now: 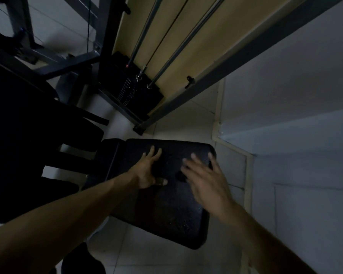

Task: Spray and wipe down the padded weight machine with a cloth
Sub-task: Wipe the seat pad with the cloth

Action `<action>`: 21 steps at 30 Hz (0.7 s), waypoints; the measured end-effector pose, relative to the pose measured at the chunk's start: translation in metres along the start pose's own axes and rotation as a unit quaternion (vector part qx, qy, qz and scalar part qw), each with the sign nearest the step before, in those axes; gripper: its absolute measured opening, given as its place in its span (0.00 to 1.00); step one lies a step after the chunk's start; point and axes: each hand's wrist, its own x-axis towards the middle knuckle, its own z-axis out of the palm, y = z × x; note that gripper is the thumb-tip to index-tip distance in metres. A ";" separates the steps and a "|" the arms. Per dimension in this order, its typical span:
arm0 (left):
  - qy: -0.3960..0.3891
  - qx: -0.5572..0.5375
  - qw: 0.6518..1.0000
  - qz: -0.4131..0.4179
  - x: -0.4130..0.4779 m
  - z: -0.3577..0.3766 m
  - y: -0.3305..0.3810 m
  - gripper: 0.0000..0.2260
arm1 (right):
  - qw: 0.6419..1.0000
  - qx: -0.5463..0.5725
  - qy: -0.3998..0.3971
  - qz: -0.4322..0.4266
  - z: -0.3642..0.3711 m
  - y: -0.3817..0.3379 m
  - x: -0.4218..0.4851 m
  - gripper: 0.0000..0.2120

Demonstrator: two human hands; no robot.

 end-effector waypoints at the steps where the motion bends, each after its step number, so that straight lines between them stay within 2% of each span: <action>1: 0.000 -0.002 1.000 0.005 0.001 0.001 -0.003 0.57 | 0.999 0.003 0.019 0.029 0.006 0.009 0.021 0.16; 4: 0.005 -0.008 1.000 0.010 0.002 0.002 -0.006 0.57 | 0.988 0.021 0.048 0.143 0.022 0.021 0.070 0.15; 6: 0.005 -0.007 1.000 0.011 0.002 0.001 -0.006 0.56 | 0.985 0.032 0.040 0.167 0.022 0.011 0.072 0.16; 11: -0.002 0.016 1.000 0.013 0.002 0.000 -0.006 0.56 | 0.998 0.018 -0.065 0.002 0.005 -0.050 -0.008 0.22; 13: -0.003 0.017 1.000 0.016 0.002 0.001 -0.008 0.57 | 0.996 0.005 -0.077 -0.039 0.003 -0.051 -0.027 0.25; 15: -0.004 0.007 1.000 0.021 0.002 0.002 -0.008 0.56 | 0.997 -0.017 -0.067 -0.045 0.000 -0.032 -0.019 0.26; 18: 0.004 0.009 1.000 0.029 0.001 0.003 -0.011 0.56 | 0.999 -0.046 -0.006 0.026 0.005 0.002 0.032 0.21; 21: 0.005 0.010 0.999 0.033 0.001 0.003 -0.013 0.56 | 0.991 -0.036 0.002 0.126 0.014 0.013 0.070 0.21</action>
